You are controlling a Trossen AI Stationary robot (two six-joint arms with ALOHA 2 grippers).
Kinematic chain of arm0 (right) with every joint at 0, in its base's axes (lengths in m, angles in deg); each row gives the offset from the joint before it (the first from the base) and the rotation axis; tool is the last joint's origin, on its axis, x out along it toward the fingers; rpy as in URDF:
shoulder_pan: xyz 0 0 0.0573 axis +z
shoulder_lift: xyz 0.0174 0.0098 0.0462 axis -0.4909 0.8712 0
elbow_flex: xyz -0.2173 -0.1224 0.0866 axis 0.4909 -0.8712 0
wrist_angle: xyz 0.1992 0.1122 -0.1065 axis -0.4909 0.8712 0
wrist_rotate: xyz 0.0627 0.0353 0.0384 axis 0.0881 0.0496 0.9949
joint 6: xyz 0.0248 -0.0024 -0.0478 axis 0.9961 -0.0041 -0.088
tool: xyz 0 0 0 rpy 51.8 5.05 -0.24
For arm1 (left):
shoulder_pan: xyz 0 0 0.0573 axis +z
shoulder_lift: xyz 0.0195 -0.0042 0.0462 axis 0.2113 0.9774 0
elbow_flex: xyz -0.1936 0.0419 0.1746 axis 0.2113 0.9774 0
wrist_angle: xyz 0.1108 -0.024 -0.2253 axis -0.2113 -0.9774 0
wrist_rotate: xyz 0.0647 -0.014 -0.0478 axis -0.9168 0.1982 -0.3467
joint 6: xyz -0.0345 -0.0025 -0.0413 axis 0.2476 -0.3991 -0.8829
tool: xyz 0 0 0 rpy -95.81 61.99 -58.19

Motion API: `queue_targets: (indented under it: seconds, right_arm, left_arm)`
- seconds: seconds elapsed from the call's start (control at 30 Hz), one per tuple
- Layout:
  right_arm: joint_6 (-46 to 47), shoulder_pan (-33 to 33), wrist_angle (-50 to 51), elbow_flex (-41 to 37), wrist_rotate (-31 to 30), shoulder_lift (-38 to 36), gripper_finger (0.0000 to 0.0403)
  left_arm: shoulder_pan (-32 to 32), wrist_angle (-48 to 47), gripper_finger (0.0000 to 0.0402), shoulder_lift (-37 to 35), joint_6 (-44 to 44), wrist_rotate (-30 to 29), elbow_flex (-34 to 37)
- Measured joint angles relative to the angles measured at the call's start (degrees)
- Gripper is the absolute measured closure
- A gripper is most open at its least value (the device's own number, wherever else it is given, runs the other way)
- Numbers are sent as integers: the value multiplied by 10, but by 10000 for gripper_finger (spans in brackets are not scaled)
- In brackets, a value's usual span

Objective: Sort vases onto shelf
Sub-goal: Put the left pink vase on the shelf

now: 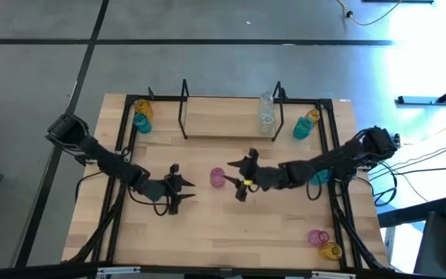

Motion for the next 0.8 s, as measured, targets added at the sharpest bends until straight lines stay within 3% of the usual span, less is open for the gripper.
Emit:
queue_targets:
  seconds: [0.23, 0.5, 0.7, 0.8]
  right_arm:
    - [-25, -28, 2, 22, 72, 0, 182]
    - [-28, -61, 250, 193, 89, 58, 182]
    - [10, -89, 416, 308, 169, 131, 182]
    - [16, -91, 455, 340, 178, 157, 182]
  left_arm:
    - [6, 1, 240, 0, -1, 3, 0]
    - [6, -2, 240, 0, -2, 4, 0]
    - [5, -8, 240, 0, -8, 16, 0]
    - [4, -9, 240, 0, -14, 16, 0]
